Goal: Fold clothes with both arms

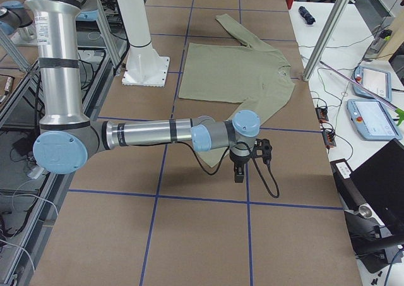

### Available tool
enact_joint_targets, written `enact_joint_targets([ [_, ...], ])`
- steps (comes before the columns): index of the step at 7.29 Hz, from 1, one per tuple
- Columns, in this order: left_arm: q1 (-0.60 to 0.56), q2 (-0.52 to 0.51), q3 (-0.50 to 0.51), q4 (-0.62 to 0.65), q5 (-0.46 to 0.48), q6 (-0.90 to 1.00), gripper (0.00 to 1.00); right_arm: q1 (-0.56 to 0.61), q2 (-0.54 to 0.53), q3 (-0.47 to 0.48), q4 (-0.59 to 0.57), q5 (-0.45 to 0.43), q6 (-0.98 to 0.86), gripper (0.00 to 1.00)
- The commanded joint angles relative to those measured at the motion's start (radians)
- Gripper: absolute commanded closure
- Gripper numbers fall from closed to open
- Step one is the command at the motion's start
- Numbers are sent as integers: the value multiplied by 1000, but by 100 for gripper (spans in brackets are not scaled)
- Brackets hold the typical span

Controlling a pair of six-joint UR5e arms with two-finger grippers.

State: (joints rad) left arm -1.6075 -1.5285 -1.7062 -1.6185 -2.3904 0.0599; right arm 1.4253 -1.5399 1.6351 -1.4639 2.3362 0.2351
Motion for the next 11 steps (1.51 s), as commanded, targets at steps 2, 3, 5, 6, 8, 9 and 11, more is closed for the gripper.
enact_joint_targets([
  [2,3,-2,-6,11,-6,-9,0,-3,-2,-1,-1,5,3,0],
  [3,3,-2,-12,11,-4,-9,0,-3,-2,-6,-1,5,3,0],
  [5,1,1,-15,9,4,-8,0,-5,-2,-17,-1,3,3,0],
  [6,1,1,-15,8,5,-8,0,-3,-5,-11,-1,20,4,0],
  [8,3,-1,-13,8,4,-9,0,-37,-8,-14,19,78,3,0],
  [9,3,-2,-12,6,3,-11,0,-74,-19,-12,77,92,16,0],
  [11,3,-1,-15,8,2,-12,0,-182,-66,-15,280,81,312,0],
])
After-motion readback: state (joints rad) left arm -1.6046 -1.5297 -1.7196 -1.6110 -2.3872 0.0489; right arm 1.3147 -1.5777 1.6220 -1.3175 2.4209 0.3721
